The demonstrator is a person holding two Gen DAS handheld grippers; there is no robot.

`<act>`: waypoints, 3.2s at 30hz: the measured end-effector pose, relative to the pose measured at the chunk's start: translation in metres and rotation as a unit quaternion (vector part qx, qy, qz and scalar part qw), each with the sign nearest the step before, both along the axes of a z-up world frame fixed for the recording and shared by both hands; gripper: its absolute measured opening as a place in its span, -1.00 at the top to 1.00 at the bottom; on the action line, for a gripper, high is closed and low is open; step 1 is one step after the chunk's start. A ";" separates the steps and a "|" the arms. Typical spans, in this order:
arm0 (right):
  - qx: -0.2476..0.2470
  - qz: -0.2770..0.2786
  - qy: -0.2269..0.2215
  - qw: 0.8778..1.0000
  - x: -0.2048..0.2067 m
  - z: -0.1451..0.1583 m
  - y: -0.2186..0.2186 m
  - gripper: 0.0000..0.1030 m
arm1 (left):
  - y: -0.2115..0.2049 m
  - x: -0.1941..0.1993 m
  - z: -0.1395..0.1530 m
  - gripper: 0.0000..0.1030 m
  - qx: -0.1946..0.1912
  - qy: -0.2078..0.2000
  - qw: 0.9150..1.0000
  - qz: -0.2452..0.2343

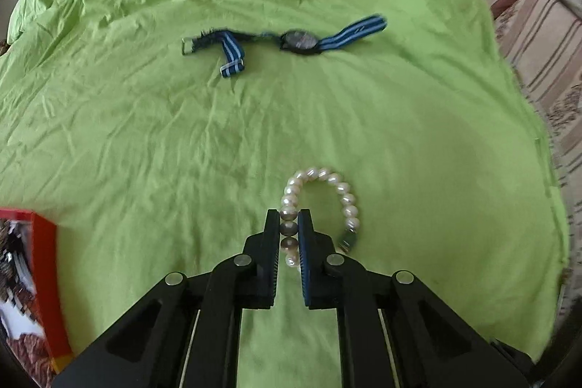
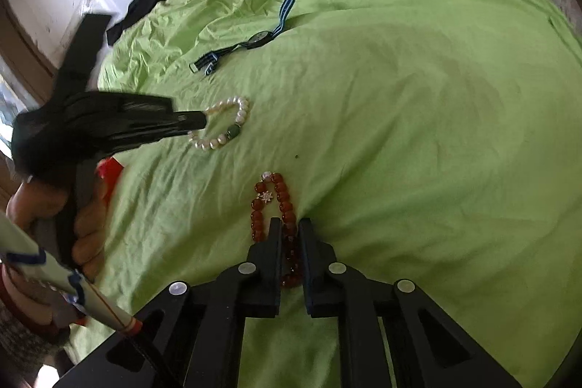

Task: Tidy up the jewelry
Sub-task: 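Grasp the white pearl bracelet with left tool while right tool holds red beads, then carry pearl and red bead bracelets into the tray and open both tools, then withdraw both tools from the tray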

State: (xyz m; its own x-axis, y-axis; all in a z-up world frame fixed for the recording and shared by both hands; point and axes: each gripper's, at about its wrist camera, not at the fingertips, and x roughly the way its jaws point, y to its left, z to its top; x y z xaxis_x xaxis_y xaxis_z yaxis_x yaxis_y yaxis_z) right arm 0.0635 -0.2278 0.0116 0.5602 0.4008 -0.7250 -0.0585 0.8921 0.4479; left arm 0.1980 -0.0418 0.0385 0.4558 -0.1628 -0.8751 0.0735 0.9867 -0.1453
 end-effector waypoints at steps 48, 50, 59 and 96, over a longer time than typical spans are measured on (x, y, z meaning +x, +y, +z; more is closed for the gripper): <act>-0.045 0.172 -0.050 0.983 -0.052 0.135 0.205 0.83 | 0.296 -0.113 0.068 0.82 -0.040 -0.011 0.993 0.113; -0.045 0.192 -0.050 0.979 -0.049 0.137 0.229 0.83 | 0.306 -0.105 0.056 0.82 -0.037 0.002 0.992 0.118; -0.009 0.298 -0.037 0.954 -0.046 0.131 0.361 0.82 | 0.336 -0.092 0.025 0.82 -0.061 0.031 0.990 0.125; -0.087 0.189 -0.013 0.978 -0.081 0.066 0.248 0.05 | 0.401 -0.239 0.077 -0.16 -0.038 -0.055 0.970 0.232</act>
State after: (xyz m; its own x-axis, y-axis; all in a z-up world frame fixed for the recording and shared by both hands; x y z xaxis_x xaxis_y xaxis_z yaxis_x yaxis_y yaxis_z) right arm -0.0179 0.0202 0.0779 0.4149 0.4537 -0.7887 -0.4079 0.8676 0.2844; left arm -0.0408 0.3589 0.1153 0.5861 0.0208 -0.8100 -0.3577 0.9037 -0.2356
